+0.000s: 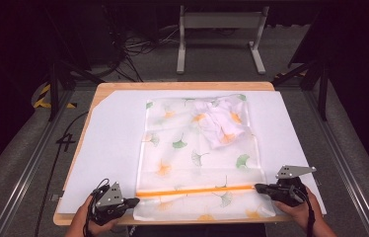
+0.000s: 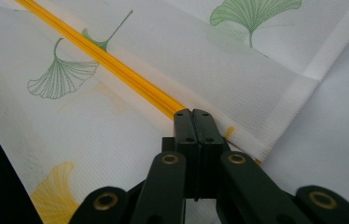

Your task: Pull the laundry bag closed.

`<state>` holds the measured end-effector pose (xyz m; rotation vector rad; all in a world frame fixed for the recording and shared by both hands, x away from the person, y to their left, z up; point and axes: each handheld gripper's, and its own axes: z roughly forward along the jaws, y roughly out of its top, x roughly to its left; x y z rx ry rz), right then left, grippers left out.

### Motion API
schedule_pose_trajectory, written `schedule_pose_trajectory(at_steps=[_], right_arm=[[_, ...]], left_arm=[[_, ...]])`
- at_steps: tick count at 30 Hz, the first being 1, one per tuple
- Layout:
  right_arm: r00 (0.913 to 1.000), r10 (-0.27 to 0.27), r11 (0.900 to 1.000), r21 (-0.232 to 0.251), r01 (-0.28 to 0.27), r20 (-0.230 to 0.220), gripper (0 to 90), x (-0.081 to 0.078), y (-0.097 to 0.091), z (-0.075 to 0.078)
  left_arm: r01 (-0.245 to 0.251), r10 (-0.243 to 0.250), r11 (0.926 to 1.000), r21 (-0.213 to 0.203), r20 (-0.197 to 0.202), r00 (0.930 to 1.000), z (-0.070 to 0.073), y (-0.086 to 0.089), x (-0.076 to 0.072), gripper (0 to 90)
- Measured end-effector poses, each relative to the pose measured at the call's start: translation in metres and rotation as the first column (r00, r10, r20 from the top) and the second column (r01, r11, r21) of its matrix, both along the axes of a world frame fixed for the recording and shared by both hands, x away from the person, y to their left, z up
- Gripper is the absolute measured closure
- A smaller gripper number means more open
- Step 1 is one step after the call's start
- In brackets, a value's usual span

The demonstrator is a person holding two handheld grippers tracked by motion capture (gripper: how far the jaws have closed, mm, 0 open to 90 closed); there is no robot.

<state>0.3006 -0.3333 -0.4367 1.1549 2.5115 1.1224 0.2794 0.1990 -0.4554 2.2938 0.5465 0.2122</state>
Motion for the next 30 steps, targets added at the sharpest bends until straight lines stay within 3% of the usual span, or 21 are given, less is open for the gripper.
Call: schedule_pose_trajectory(at_steps=[13,30], right_arm=[[0.9993,-0.036,0.9993,0.005,0.036,0.0,90.0,-0.002,-0.01,0.002],[0.9997,-0.023,0.9997,-0.004,0.023,0.009,89.9,-0.003,-0.011,0.001]], left_arm=[[0.003,-0.003,1.0,0.001,-0.001,1.0,0.0,0.001,0.0,90.0],[0.002,-0.002,1.0,-0.009,-0.02,0.9998,0.0,0.004,0.003,90.0]])
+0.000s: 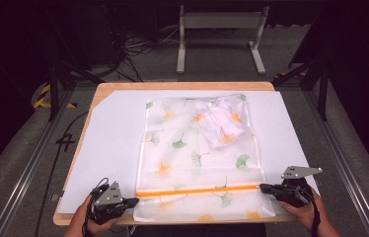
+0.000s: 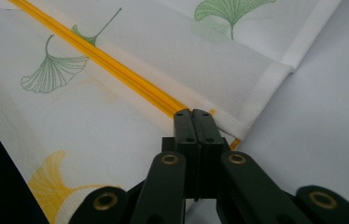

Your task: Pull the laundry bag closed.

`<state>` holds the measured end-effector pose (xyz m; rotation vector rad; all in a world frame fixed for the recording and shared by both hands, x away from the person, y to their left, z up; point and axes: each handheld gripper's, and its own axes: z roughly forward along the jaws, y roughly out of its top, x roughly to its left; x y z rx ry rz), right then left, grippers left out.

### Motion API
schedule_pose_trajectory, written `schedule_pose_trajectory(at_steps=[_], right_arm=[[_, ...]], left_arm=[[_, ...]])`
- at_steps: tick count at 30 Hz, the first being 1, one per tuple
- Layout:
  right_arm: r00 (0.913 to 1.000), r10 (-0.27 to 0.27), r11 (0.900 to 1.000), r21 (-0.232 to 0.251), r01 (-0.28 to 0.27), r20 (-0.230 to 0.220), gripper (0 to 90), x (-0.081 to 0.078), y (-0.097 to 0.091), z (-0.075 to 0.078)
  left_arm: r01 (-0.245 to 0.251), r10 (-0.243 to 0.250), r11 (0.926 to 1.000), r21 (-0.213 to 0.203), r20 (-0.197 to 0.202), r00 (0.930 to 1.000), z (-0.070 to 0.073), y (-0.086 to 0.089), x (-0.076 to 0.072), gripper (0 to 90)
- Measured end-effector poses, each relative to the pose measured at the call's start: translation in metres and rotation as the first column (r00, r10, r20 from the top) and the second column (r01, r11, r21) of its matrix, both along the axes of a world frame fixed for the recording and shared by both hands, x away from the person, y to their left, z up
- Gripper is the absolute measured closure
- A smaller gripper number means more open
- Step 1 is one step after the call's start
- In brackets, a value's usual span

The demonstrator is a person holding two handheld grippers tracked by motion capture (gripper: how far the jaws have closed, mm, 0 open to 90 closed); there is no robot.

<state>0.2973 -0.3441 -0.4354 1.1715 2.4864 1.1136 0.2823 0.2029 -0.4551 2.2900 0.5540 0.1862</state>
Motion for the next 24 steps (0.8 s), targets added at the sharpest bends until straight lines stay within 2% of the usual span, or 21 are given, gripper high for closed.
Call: schedule_pose_trajectory(at_steps=[2,5,8,14,18,21,24], right_arm=[[1.0,0.001,1.0,0.001,-0.001,0.0,89.9,0.0001,0.0,0.0],[1.0,0.001,1.0,-0.005,-0.001,0.005,89.9,-0.0006,-0.0006,0.0002],[0.9999,0.007,0.9999,-0.01,-0.006,0.012,89.8,-0.001,-0.0006,0.0003],[0.9993,0.018,0.9994,-0.029,-0.017,0.032,89.7,-0.0023,0.002,0.0009],[0.9993,0.022,0.9994,-0.027,-0.021,0.03,89.6,-0.0019,0.0018,0.001],[0.9992,0.022,0.9994,-0.027,-0.021,0.034,89.6,-0.0024,0.0017,0.0013],[0.9987,0.026,0.9993,-0.028,-0.025,0.045,89.3,-0.0038,0.0015,0.0029]], left_arm=[[-0.008,0.008,0.9999,0.008,0.004,1.0,0.0001,0.0014,0.0004,90.0],[-0.018,0.018,0.9998,-0.005,-0.005,0.9998,-0.0013,0.0035,0.0005,90.0],[-0.013,0.013,0.9994,0.033,0.021,0.9997,0.001,0.0,-0.0014,90.0],[-0.02,0.02,0.9997,-0.011,-0.007,0.9998,-0.001,0.0031,0.0016,90.0],[-0.016,0.016,0.9997,0.018,0.008,0.9998,0.0008,0.0,0.0006,90.0],[-0.019,0.019,0.9998,0.009,0.004,0.9998,0.0003,0.0007,0.001,90.0],[-0.016,0.016,0.9997,0.017,0.017,0.9997,0.0007,-0.0008,0.0005,90.0]])
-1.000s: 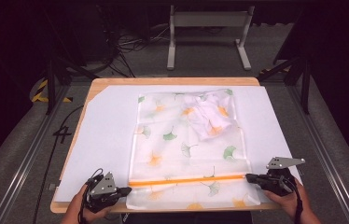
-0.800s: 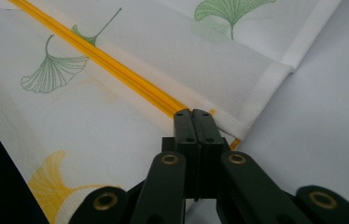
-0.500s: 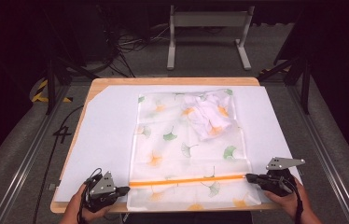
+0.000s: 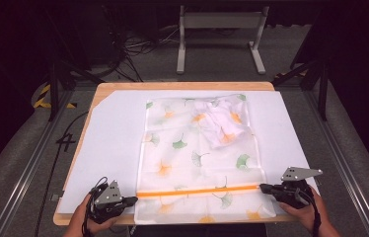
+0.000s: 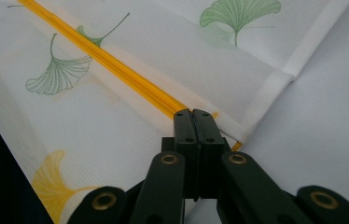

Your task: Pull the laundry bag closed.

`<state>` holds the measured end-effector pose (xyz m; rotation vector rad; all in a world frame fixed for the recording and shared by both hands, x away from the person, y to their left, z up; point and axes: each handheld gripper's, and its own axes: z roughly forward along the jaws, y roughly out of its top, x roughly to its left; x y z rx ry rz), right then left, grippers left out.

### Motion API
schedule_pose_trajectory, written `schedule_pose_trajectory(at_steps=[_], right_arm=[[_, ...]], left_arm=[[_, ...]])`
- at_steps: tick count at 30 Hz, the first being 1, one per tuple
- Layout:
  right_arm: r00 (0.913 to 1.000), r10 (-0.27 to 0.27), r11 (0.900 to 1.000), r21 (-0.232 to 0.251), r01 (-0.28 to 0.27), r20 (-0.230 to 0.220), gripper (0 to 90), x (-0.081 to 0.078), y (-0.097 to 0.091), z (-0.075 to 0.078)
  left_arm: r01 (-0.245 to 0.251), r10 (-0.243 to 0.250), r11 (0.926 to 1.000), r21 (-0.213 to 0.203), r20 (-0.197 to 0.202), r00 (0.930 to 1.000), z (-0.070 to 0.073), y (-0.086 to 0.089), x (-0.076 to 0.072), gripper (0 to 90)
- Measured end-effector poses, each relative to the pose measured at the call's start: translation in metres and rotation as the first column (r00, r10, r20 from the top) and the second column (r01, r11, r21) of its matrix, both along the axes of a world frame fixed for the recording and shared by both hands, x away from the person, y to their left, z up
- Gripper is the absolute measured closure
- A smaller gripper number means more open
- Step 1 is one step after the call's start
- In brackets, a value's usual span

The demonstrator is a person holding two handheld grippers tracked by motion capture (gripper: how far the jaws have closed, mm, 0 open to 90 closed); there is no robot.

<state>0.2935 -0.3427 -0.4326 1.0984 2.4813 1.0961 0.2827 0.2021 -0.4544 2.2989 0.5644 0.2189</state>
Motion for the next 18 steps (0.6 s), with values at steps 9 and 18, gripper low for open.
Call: schedule_pose_trajectory(at_steps=[9,18], right_arm=[[0.9998,-0.003,0.9999,0.014,0.003,0.022,84.1,-0.0005,-0.0017,0.0016],[0.9981,-0.002,0.9997,0.022,0.001,0.061,74.3,-0.0022,-0.0044,0.0069]], left_arm=[[-0.005,0.006,0.9997,-0.022,0.012,0.9999,0.002,0.0021,0.0002,90.0],[-0.028,0.03,0.9982,-0.054,0.042,0.9987,0.0072,0.0045,-0.0006,88.1]])
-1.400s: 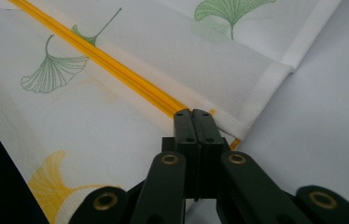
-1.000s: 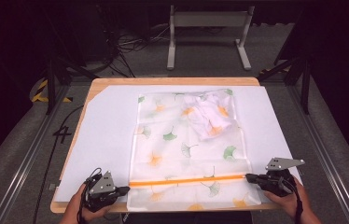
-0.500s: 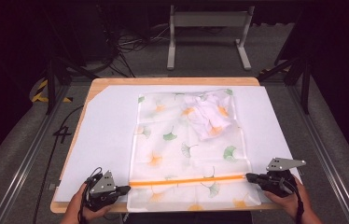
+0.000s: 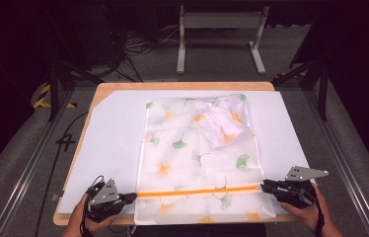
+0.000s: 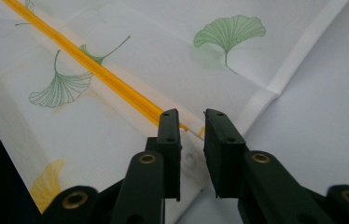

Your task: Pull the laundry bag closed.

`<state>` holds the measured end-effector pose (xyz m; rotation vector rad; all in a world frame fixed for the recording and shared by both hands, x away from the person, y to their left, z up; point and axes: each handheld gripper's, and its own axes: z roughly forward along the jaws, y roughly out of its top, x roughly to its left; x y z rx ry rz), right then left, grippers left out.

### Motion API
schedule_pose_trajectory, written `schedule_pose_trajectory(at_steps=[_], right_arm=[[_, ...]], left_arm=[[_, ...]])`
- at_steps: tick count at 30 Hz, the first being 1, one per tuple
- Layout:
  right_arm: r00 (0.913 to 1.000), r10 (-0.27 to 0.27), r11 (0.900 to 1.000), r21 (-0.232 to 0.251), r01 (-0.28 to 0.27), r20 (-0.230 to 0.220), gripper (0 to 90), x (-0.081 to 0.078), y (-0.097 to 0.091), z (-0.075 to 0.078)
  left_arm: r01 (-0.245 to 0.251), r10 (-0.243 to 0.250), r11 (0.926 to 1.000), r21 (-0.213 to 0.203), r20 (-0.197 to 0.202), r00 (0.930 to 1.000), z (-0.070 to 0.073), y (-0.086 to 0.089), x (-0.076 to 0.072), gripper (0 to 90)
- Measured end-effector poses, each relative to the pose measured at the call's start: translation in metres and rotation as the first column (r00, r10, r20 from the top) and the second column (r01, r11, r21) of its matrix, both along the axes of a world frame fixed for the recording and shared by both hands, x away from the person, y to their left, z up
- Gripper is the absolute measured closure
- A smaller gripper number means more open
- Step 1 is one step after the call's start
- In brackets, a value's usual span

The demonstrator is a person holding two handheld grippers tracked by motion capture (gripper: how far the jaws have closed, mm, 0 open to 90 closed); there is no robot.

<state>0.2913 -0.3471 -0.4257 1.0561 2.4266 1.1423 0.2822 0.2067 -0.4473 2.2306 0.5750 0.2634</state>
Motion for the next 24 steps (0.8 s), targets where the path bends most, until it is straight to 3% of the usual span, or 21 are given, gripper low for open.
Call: schedule_pose_trajectory(at_steps=[8,12,17,20,24], right_arm=[[0.9967,-0.002,0.9999,-0.016,0.003,0.082,66.8,0.001,-0.005,0.006],[0.9906,0.004,0.9978,-0.066,0.005,0.137,61.5,0.001,-0.004,0.007],[0.9855,-0.01,0.9971,-0.073,0.023,0.17,56.2,0.004,-0.006,0.01],[0.9834,-0.014,0.9967,-0.077,0.028,0.181,53.8,0.006,-0.007,0.011],[0.9762,-0.042,0.9947,-0.083,0.061,0.213,47.8,0.012,-0.011,0.013]], left_arm=[[-0.076,0.076,0.9971,0.005,0.043,0.9962,0.003,0.008,0.003,79.9],[-0.109,0.11,0.9939,-0.015,0.068,0.9916,0.006,0.015,0.006,74.0],[-0.132,0.133,0.9911,-0.018,0.083,0.9877,0.008,0.018,0.008,66.2],[-0.145,0.144,0.9894,0.003,0.1,0.9845,0.008,0.019,0.01,60.6],[-0.181,0.18,0.9835,-0.005,0.116,0.9768,0.008,0.024,0.016,52.2]])
